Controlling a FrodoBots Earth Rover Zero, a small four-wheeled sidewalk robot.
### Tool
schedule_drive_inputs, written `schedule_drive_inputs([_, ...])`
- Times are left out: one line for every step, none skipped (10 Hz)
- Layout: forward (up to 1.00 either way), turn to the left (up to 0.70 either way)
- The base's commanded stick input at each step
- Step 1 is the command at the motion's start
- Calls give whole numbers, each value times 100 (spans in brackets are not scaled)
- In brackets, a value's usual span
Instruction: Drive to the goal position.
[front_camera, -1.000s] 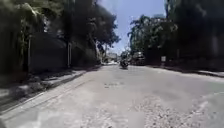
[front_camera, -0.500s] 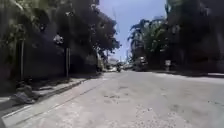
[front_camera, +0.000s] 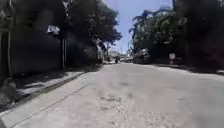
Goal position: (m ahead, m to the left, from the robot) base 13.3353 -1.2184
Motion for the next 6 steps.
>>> schedule_drive_inputs([100, 3])
schedule_drive_inputs([100, -11])
schedule_drive_inputs([100, -37])
schedule_drive_inputs([100, -37])
schedule_drive_inputs([100, -37])
schedule_drive_inputs([100, -28])
